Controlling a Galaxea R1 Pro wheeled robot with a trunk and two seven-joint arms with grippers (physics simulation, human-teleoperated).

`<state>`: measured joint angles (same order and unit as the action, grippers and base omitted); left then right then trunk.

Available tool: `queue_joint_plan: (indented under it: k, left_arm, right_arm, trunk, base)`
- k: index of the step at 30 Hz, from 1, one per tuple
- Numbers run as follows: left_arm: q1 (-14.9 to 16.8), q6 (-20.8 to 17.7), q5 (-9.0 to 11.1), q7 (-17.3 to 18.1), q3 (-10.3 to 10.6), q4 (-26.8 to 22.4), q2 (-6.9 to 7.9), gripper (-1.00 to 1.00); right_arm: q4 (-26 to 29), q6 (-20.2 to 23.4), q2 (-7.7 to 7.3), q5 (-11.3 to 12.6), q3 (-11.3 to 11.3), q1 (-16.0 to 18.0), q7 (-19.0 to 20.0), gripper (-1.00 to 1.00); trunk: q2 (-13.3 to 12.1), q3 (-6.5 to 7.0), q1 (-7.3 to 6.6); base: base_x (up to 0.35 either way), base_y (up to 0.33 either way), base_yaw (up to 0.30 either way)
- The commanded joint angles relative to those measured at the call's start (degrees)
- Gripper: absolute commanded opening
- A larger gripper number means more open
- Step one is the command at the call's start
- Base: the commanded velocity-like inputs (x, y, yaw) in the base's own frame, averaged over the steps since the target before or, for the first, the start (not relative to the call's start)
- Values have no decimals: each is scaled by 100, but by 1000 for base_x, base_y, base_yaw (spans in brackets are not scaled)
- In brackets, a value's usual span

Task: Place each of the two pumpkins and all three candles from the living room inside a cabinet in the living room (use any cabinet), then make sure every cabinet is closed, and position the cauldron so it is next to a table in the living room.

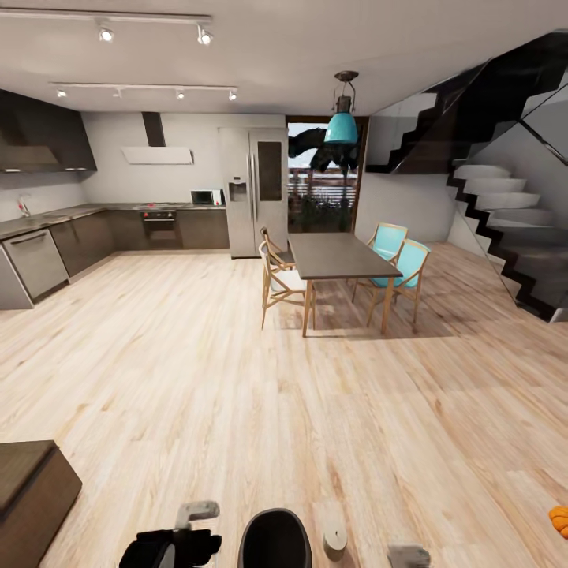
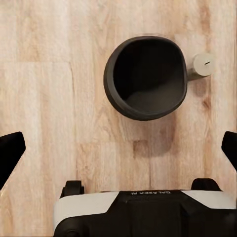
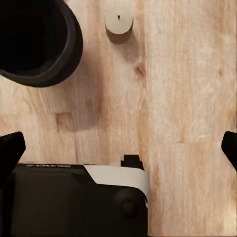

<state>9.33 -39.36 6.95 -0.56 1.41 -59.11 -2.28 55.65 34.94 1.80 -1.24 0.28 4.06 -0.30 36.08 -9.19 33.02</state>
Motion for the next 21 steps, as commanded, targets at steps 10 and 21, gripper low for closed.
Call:
queue_joint_plan:
  k: [10, 21]
  left_arm:
    - [939, 1, 91, -21, -102, 467, 0, 100]
    - [1230, 980, 100, -29, -584, 1221, 3, 100]
  right_arm:
    - [-1675, -569, 132, 8, 20, 1514, -198, 100]
    - [-2501, -1387, 541, 30, 306, 1772, -214, 100]
  trunk:
    - [-273, 114, -153]
    - [-273, 114, -153]
  base:
    - [0, 0, 0]
    - [0, 0, 0]
